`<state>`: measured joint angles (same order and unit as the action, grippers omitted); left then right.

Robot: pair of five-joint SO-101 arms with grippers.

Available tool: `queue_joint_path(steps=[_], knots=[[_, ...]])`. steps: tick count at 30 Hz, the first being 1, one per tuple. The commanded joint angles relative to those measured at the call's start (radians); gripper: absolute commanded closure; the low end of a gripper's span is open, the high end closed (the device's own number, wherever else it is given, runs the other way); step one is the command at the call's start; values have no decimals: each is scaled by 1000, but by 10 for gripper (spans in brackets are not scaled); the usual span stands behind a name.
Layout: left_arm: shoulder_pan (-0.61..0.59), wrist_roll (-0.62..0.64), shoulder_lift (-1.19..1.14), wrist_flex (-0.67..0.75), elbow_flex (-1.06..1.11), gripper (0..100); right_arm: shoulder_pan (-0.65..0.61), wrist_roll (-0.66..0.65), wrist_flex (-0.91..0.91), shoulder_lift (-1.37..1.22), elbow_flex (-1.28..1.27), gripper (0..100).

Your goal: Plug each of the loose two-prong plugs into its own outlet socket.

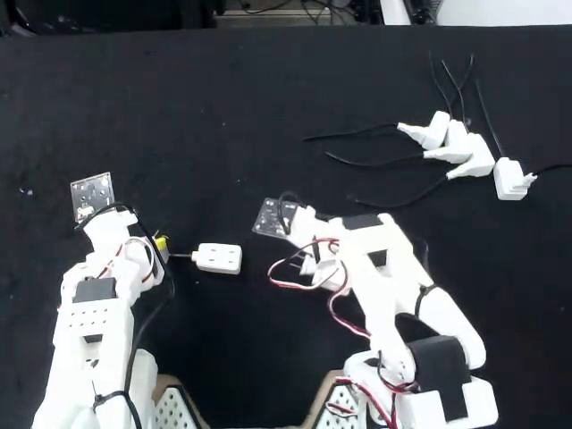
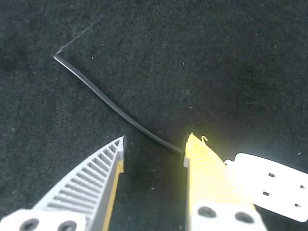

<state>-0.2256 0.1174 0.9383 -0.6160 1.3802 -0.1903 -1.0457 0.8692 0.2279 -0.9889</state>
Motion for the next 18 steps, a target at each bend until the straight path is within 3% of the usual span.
queue_joint_path(steps=[1, 5, 10, 12, 18], knots=[[-4, 3, 3, 15, -59, 794, 38, -12, -12, 25, -4, 815], [-10, 3, 3, 15, -59, 794, 38, -98, -12, 24, -5, 864], [-8, 3, 3, 15, -59, 794, 40, -106, -12, 33, -13, 993], [-7, 3, 3, 15, -59, 794, 41, -103, 5, 47, 2, 988], [-4, 2, 3, 15, -59, 794, -8, 28, 187, 243, 104, 988]])
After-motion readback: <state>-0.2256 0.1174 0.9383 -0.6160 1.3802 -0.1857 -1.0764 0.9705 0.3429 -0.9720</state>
